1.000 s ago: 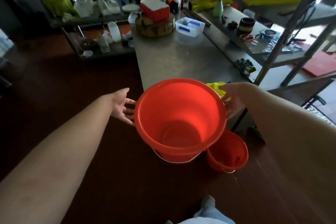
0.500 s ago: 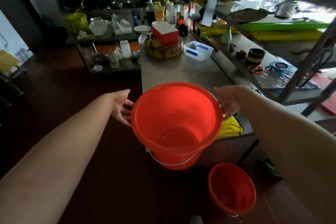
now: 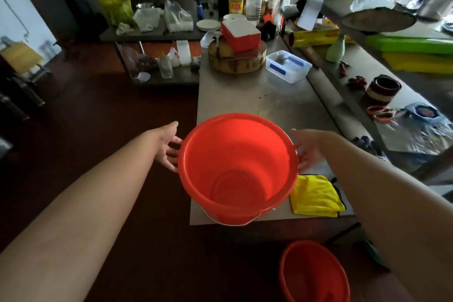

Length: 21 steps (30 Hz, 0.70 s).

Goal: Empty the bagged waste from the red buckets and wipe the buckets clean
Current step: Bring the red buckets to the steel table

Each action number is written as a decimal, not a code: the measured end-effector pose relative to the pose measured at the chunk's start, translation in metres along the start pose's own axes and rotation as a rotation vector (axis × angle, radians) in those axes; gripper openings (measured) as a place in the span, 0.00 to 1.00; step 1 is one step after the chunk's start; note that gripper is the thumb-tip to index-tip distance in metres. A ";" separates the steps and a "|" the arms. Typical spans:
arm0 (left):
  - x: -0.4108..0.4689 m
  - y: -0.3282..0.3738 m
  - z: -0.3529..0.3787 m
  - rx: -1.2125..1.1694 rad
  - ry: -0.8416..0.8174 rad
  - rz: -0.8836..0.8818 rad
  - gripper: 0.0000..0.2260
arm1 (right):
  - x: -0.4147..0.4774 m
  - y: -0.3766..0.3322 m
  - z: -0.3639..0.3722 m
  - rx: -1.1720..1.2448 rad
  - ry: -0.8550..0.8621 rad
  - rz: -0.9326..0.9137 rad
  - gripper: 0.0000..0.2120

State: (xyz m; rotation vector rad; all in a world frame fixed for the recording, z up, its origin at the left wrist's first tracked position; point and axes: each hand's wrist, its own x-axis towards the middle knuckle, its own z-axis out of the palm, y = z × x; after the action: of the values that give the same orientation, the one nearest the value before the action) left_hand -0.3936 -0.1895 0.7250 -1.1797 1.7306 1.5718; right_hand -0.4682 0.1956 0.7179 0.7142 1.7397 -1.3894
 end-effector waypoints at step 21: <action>0.023 0.054 0.013 0.119 0.050 0.282 0.26 | -0.001 0.011 0.013 -0.173 0.306 -0.094 0.31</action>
State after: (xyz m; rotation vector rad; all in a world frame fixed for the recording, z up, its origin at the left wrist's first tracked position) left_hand -0.4536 -0.1859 0.7316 -0.9570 2.0655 1.5802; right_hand -0.4552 0.1858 0.7117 0.7884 2.1281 -1.2193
